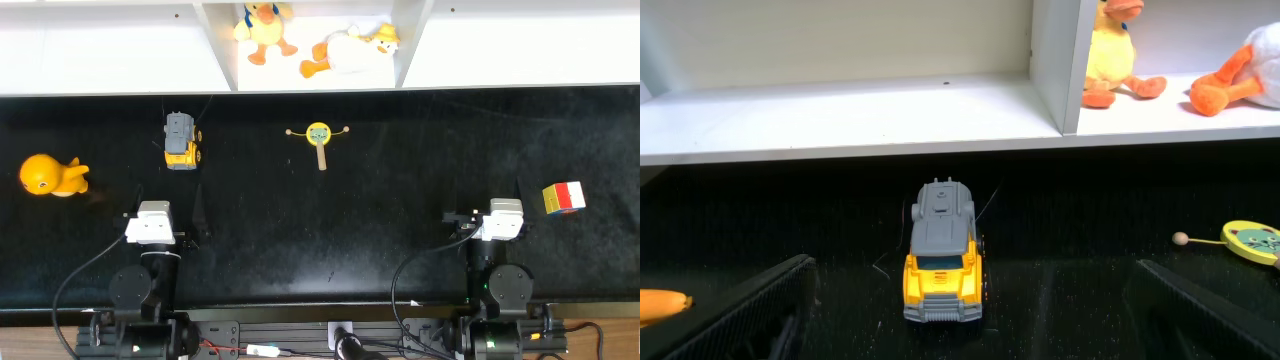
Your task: Store Toys
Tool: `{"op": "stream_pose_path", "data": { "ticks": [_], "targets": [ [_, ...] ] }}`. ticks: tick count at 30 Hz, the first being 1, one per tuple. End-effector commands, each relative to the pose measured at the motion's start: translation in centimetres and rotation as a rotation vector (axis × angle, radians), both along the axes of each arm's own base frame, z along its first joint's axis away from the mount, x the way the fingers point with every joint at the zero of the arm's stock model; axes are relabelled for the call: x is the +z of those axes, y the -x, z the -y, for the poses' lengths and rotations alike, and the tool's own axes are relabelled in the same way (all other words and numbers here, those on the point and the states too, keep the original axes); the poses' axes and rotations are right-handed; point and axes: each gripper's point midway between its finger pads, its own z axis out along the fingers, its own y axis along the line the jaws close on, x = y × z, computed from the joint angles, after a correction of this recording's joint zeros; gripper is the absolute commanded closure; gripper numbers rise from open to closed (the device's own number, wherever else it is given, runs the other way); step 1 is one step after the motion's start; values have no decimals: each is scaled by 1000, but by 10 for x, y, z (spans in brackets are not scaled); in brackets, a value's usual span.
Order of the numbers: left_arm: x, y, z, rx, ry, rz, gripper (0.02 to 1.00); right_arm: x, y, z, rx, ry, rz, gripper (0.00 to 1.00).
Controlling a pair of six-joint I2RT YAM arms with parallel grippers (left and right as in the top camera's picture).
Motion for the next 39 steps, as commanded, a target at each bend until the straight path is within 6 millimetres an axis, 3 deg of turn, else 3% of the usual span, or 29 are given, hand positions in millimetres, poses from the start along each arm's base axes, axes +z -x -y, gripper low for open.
{"op": "stream_pose_path", "data": {
  "ticks": [1, 9, 14, 18, 23, 28, 32, 34, 39],
  "targets": [
    [1, 0, 4, -21, 5, 6, 23, -4, 0, 0, 2, 0, -2, 7],
    [0, 0, -1, 11, 2, 2, 20, -4, 0, 0, 2, 0, -2, 5],
    [29, 2, -2, 13, 14, 18, 20, -4, 0, 0, 2, 0, -2, 5],
    [36, 1, -15, 72, 45, -137, 23, -4, 0, 0, 2, 0, -2, 5],
    [33, -15, -44, 145, 66, -510, 23, -4, 0, 0, 2, 0, -2, 5],
    [35, -44, -69, 121, 82, -696, 23, -4, 0, 0, 2, 0, -2, 5],
    [33, -65, -117, 223, 120, -731, 23, -4, 0, 0, 2, 0, -2, 5],
    [32, -69, -155, 312, 145, -701, 23, -4, 0, 0, 2, 0, -2, 5],
    [48, -66, -186, 380, 102, -625, 25, -4, 0, 0, 2, 0, -2, 5]
  ]
}}
